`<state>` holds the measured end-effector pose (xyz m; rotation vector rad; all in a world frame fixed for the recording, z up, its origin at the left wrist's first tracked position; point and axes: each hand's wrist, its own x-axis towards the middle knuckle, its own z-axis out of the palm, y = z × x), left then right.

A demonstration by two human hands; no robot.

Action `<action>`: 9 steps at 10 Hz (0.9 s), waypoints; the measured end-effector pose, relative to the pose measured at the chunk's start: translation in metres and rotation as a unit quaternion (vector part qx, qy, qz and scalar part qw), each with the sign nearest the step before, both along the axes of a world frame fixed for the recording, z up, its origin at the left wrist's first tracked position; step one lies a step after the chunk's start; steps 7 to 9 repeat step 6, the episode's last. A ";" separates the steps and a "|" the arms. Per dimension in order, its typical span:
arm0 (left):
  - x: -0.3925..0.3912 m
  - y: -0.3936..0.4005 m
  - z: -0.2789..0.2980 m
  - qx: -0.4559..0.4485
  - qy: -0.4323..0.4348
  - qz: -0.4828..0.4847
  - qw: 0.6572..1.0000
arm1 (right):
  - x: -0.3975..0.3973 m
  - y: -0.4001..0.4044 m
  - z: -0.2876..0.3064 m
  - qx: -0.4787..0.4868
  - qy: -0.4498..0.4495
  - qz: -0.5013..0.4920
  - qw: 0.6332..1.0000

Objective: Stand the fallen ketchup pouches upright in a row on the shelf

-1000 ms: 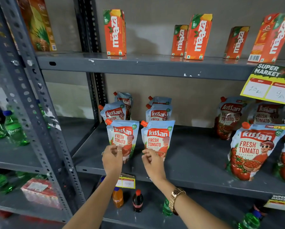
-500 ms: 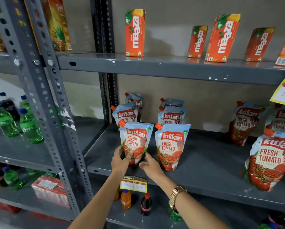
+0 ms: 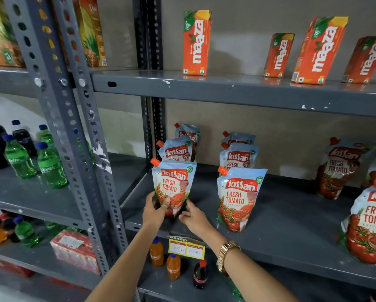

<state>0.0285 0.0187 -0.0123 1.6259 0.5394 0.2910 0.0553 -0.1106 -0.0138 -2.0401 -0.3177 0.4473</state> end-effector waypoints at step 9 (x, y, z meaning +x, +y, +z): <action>0.001 0.010 0.004 -0.032 0.042 -0.002 0.999 | -0.002 -0.007 -0.008 0.073 0.047 -0.083 0.993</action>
